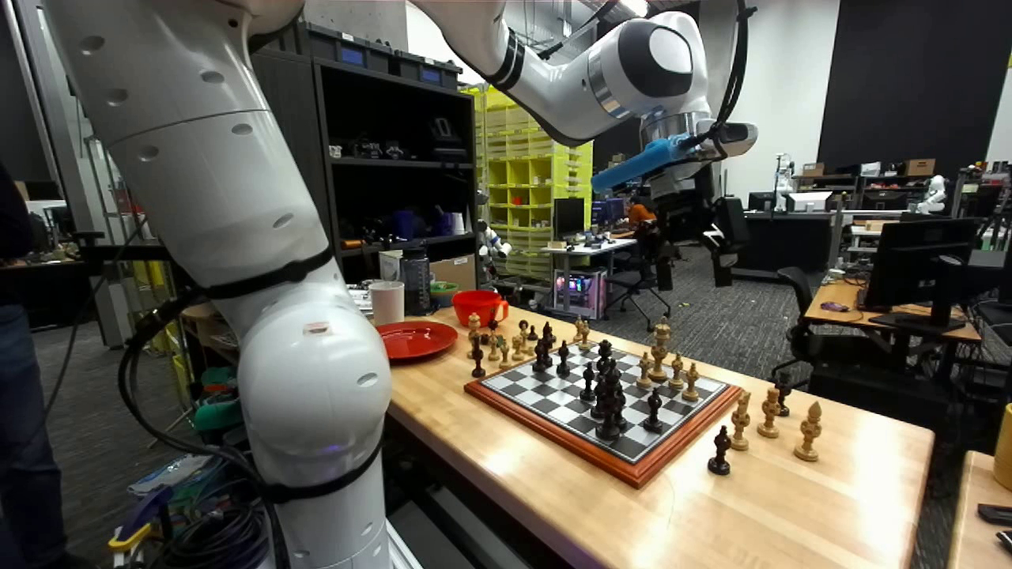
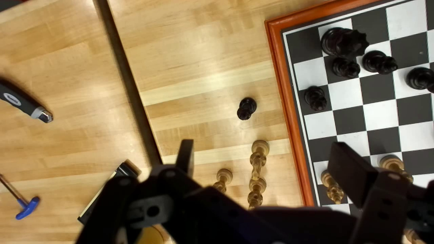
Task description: Move the beige piece on the left backwards
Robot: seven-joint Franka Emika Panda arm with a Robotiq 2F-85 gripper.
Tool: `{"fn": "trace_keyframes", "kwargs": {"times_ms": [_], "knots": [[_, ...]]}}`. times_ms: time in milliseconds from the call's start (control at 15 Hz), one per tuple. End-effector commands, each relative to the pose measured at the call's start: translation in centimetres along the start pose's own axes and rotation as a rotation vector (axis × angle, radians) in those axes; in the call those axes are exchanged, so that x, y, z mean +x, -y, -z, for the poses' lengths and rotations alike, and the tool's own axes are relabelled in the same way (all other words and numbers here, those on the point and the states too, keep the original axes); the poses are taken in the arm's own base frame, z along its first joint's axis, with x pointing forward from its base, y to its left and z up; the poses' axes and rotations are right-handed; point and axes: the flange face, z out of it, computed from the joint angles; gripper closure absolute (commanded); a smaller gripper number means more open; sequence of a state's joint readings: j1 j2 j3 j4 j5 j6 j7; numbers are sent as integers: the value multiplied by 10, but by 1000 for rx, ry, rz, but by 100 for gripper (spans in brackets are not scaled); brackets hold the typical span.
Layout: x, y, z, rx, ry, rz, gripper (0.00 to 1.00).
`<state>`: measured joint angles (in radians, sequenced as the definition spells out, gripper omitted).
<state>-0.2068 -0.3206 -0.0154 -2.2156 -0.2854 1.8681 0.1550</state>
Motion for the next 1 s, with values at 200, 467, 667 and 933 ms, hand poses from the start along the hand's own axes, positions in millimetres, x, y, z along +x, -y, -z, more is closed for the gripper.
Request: {"fn": "trace_keyframes", "kwargs": {"times_ms": [200,467,667,933], "knots": [[4,23,16,10,-32,37,0],[6,56,40,41,-78,92,0],[6,83,50,57,-99,134,0],[10,114,54,82,-148,170,0]]}}
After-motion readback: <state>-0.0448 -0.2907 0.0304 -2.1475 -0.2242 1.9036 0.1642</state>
